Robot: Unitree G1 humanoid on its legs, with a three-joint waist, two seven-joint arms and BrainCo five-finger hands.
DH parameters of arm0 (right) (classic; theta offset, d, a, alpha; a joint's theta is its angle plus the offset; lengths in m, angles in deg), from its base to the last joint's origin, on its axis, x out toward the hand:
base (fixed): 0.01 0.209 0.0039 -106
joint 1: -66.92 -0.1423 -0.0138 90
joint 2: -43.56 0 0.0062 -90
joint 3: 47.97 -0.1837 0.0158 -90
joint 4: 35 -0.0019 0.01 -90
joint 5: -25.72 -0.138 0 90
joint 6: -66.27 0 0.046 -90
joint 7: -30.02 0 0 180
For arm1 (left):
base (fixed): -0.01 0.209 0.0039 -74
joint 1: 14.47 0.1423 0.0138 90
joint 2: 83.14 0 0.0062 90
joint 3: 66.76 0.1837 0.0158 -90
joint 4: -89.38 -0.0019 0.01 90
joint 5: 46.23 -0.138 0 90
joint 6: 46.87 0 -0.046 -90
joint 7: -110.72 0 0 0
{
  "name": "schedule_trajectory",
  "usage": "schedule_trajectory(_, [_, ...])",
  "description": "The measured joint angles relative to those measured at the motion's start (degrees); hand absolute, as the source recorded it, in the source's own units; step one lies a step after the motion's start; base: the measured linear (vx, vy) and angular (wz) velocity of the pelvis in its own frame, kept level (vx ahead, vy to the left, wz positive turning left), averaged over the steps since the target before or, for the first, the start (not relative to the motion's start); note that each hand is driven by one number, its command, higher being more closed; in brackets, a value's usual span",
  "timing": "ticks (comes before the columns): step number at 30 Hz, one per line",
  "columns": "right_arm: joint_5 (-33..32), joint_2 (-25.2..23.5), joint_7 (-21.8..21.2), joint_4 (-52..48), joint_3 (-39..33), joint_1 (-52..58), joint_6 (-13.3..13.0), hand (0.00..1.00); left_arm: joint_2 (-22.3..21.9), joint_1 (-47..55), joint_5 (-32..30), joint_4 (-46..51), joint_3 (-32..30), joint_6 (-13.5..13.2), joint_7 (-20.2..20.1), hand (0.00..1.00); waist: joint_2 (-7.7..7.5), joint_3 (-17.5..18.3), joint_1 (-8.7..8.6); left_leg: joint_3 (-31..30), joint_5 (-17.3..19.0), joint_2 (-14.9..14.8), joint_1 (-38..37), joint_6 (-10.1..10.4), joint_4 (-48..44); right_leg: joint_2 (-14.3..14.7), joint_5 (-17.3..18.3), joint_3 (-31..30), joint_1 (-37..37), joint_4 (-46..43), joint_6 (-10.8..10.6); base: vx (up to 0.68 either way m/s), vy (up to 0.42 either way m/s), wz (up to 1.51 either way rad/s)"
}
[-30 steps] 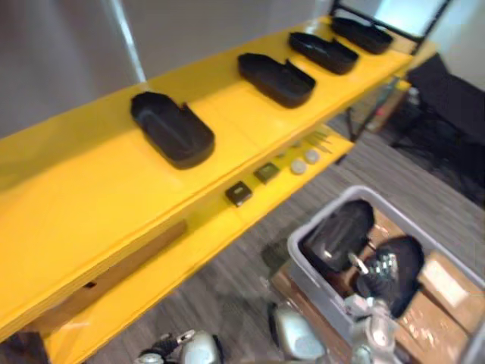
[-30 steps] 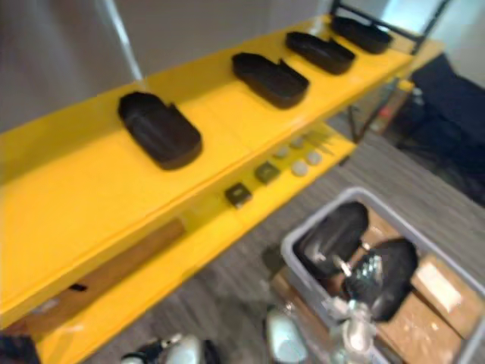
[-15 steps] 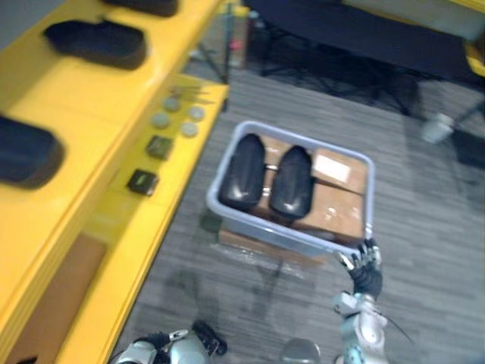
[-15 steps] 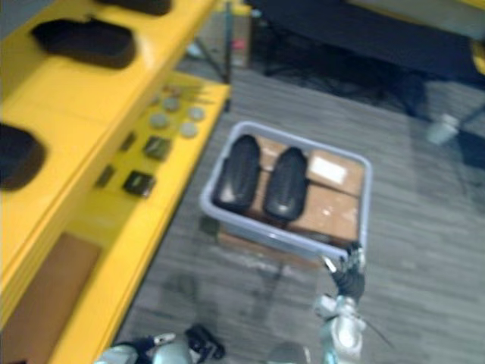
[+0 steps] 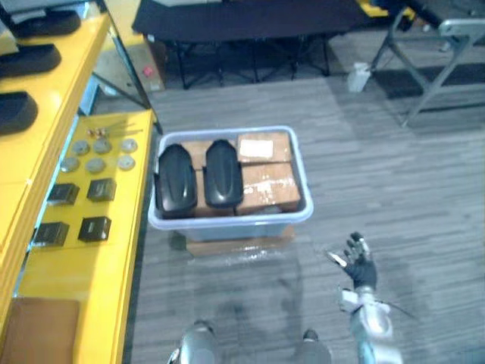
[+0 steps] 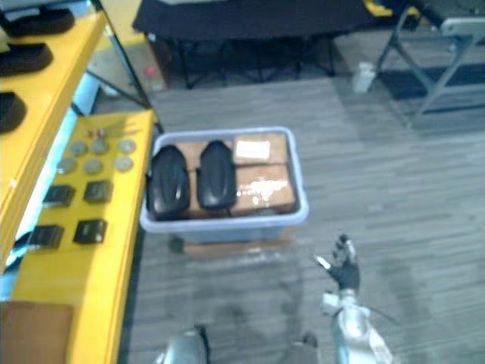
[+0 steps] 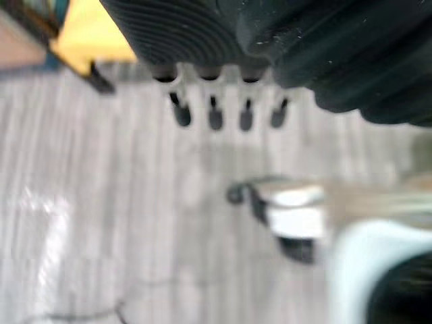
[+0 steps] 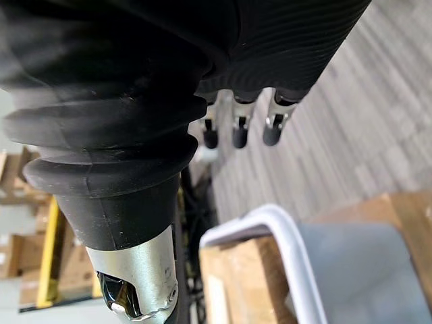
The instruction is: Walk over and take plastic housings, then place them on the shelf
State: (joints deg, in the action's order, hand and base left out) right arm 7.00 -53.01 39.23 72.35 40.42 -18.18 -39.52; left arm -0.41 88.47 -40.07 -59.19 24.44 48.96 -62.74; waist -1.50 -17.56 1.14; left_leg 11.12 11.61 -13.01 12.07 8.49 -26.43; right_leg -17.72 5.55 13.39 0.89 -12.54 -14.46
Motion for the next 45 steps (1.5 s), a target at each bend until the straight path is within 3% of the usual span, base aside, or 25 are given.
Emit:
schedule_trajectory(2, [-0.28,0.39,1.65,1.37,-0.16,-4.26,0.71,0.0,0.6,-0.65,0.73,0.11,0.1,-0.03,0.03,0.0,-0.9,-0.47,0.28,-0.88,-0.03,1.3,2.05,-0.29,-0.2,-1.07,-0.24,0.01,1.39,-0.02,-0.52,-0.17,0.07,0.18])
schedule_trajectory(4, [-0.52,1.87,2.8,2.17,-0.8,-8.78,1.44,0.0,0.71,-1.77,2.22,0.5,0.17,-0.33,-0.01,0.0,-0.5,-1.71,0.62,-1.99,-0.52,2.5,4.04,-0.99,-0.69,-1.66,-0.91,0.38,2.11,0.38,-0.71,-0.11,0.058,0.3])
schedule_trajectory(8, [-0.77,4.21,6.11,3.35,-2.2,-20.71,1.91,0.0,-0.35,-2.94,2.64,1.52,0.57,-2.88,1.28,0.0,1.52,-5.48,1.99,-4.71,-1.37,3.91,7.08,-1.81,-2.31,-2.14,-1.79,2.31,2.15,0.11,-0.84,-0.05,0.04,0.28])
schedule_trajectory(12, [-0.73,7.06,9.77,3.72,-3.03,-31.67,1.84,0.0,-0.64,-2.97,4.57,3.7,1.25,-4.61,2.12,0.0,2.17,-7.81,4.48,-8.09,-2.02,4.79,10.05,-2.19,-3.57,-2.12,-1.69,2.66,4.19,-1.65,-0.54,0.0,0.004,0.19])
schedule_trajectory(16, [-0.74,12.2,13.57,10.26,-4.41,-42.95,0.29,0.0,-1.42,-3.32,5.2,4.64,1.27,-6.11,2.02,0.0,3.53,-9.19,6.09,-10.13,-2.39,5.79,12.08,-2.29,-3.99,-2.55,-1.03,3.83,5.27,-3.26,0.34,-0.02,0.005,0.23])
schedule_trajectory(19, [-1.75,16.14,14.06,15.33,-4.37,-47.77,-0.08,0.0,-1.96,-4.09,5.42,4.85,1.29,-6.95,1.77,0.0,4.33,-9.78,7.7,-11.44,-3.36,6.55,14.0,-2.14,-3.67,-3.07,0.29,4.16,7.09,-5.25,0.22,-0.06,-0.017,0.25])
schedule_trajectory(21, [-3.53,17.71,14.16,19.1,-4.33,-51.01,0.17,0.0,-2.22,-4.11,7.19,5.69,1.59,-7.05,1.65,0.0,5.04,-10.43,7.83,-12.55,-4.61,6.95,15.35,-1.99,-2.77,-3.12,0.37,5.39,7.93,-5.9,0.36,-0.07,-0.036,0.27])
schedule_trajectory(28, [-7.69,26.46,14.57,36.22,-1.51,-61.07,6.36,0.0,-3.15,-4.93,9.84,5.29,4.93,-9.5,0.56,0.0,8.57,-12.29,11.29,-15.38,-9.13,8.04,17.23,-1.52,2.05,-3.37,0.53,7.82,10.32,-7.28,0.67,-0.08,-0.03,0.21])
schedule_trajectory(32, [-7.72,31.21,14.59,40.96,1.1,-66.37,9.64,0.0,-3.75,-5.8,12.39,3.34,7.13,-11.15,-0.66,0.0,10.5,-12.91,12.95,-16.68,-11.26,8.48,18.37,-1.22,4.44,-3.51,0.66,8.94,11.96,-8.03,0.91,-0.04,-0.022,0.15])
schedule_trajectory(35, [-7.71,32.61,14.67,42.59,2.48,-67.61,11.18,0.0,-4.0,-5.85,14.28,2.74,8.35,-11.35,-0.98,0.0,10.74,-12.88,13.93,-17.06,-11.57,8.53,18.57,-1.06,5.0,-3.54,0.94,9.53,12.33,-8.28,1.31,-0.02,-0.024,0.1])
schedule_trajectory(45, [-7.57,35.87,14.4,44.55,7.05,-71.4,12.07,0.0,-4.36,-5.89,16.62,1.51,11.36,-12.39,-3.02,0.0,11.75,-12.21,16.75,-18.29,-11.66,9.65,19.62,-0.99,4.98,-4.62,2.42,10.71,13.15,-10.12,1.49,0.0,-0.001,0.08])
